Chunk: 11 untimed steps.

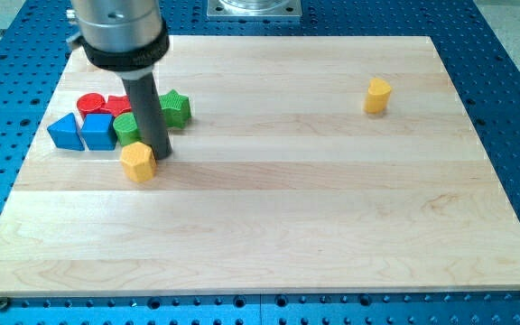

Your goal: Slide the hexagon to the bottom of the cube

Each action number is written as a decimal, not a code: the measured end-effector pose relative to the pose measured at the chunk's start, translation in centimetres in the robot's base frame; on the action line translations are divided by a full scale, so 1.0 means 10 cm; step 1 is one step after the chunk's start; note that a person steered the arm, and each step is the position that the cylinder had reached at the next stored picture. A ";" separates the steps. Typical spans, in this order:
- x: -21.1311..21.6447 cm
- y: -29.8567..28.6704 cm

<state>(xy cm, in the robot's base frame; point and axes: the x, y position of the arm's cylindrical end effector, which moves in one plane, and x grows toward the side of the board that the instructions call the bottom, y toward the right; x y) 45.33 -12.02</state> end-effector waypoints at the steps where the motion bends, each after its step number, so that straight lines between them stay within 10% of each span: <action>1: 0.51 0.26; 5: 0.40 -1.04; 8: 0.41 -0.21; 11: 0.27 -0.69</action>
